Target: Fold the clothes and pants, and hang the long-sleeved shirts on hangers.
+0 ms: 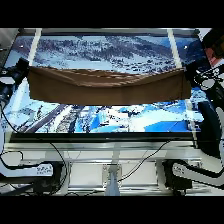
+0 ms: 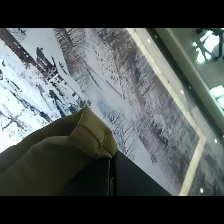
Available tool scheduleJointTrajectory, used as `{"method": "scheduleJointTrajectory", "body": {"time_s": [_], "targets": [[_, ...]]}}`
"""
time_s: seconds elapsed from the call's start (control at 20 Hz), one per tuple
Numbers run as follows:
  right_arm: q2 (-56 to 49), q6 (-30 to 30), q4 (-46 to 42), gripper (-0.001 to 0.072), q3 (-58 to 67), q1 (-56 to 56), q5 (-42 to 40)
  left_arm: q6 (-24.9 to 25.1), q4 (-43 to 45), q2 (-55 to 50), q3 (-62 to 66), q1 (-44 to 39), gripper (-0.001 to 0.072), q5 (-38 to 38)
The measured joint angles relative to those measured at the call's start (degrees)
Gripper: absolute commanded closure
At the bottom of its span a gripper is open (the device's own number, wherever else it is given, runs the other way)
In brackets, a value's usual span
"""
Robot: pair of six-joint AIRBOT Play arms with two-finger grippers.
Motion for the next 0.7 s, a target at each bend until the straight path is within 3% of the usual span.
{"method": "scheduleJointTrajectory", "body": {"time_s": [0.25, 0.7], "targets": [[-3.76, 0.63, 4.46, 0.0681, 0.02, 1.22, -7.52, -0.76, -1.57, -2.10, 1.31, -1.22, 0.0695, 5.40], [-10.49, 0.85, 7.26, 0.0681, 1.77, 4.72, -14.99, -4.22, -1.99, -9.70, 5.77, -3.48, 0.0694, 8.35]]}}
